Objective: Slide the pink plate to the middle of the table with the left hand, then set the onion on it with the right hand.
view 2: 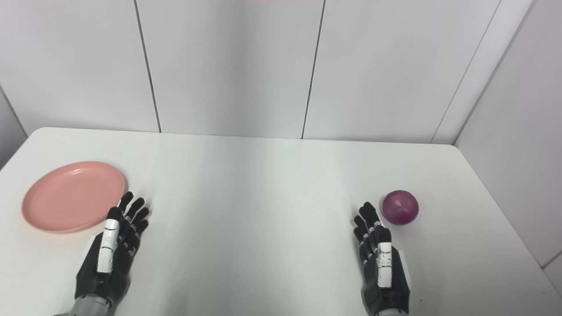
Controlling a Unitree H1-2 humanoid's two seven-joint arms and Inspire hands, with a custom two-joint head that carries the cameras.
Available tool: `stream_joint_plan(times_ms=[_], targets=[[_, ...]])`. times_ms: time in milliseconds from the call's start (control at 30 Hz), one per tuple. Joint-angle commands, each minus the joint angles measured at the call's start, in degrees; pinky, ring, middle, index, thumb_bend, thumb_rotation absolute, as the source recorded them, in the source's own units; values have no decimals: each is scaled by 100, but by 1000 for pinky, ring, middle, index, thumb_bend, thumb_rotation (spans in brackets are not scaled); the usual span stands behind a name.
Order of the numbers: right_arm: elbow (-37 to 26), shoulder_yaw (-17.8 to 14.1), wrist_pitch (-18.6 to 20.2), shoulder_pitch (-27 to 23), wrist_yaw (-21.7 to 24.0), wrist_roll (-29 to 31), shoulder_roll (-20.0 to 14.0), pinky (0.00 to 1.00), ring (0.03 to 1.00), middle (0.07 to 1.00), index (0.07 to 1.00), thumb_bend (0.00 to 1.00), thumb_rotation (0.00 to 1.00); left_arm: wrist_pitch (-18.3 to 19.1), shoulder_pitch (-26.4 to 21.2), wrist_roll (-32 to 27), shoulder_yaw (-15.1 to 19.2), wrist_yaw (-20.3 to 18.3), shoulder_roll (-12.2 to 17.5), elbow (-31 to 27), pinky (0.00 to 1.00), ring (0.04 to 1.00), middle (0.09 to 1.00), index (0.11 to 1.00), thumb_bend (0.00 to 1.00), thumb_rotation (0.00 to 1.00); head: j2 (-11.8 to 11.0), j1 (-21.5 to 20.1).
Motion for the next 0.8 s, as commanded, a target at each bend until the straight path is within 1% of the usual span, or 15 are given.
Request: stream_joint_plan(times_ms=[0,767], targets=[[454,-46,62,202,9,-17,-30,987,963,953,942,908,901,48,633,-36,10,16,-173,-27,1000,974,974,986,687,895,-5,5],[472,-53,69,205,30,1,-52,985,962,955,947,922,896,26,612,-46,-7,14,-170,15,1000,970,972,986,697,876,-5,31]])
